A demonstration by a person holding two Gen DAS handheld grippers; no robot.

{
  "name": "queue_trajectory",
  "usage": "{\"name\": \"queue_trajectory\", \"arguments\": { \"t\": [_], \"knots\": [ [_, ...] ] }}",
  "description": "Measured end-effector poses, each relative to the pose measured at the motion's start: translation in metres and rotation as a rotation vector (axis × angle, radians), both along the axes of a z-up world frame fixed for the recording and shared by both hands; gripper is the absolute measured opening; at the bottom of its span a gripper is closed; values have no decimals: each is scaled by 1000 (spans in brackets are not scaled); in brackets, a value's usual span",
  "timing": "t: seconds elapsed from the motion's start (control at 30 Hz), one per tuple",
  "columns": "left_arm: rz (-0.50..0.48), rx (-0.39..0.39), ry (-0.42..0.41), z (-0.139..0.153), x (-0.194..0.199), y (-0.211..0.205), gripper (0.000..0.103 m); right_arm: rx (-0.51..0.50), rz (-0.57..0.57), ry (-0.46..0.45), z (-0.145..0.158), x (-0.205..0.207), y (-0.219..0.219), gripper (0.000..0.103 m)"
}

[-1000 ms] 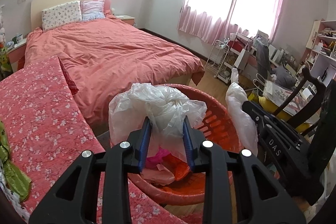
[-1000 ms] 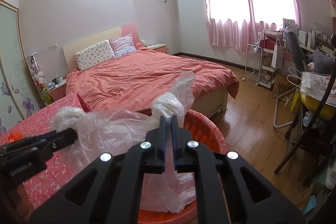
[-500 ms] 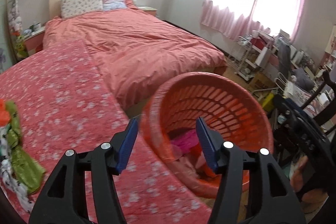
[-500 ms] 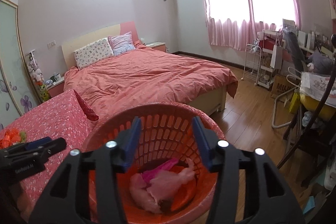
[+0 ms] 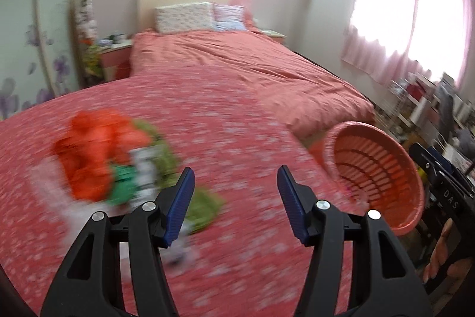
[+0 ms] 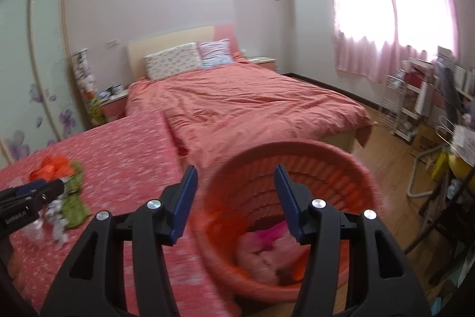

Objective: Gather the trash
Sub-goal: 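Move both tools back to the remaining bags on the bed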

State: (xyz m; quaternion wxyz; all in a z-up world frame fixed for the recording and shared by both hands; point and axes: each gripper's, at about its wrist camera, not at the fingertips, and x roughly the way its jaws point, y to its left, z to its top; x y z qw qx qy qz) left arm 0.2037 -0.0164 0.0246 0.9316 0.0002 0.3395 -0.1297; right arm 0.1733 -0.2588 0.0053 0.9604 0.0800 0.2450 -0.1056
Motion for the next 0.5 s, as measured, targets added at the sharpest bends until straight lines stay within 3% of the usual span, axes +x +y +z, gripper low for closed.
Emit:
{"name": "queue_trajectory", "arguments": {
  "t": [0.2, 0.37, 0.5],
  "knots": [
    [150, 15, -28, 2, -25, 69, 64, -4, 108, 11, 3, 5, 59, 53],
    [225, 17, 53, -23, -21, 107, 64, -8, 160, 26, 2, 4, 89, 53],
    [240, -37, 138, -44, -4, 118, 64, -26, 184, 44, -1, 4, 108, 53]
  ]
}}
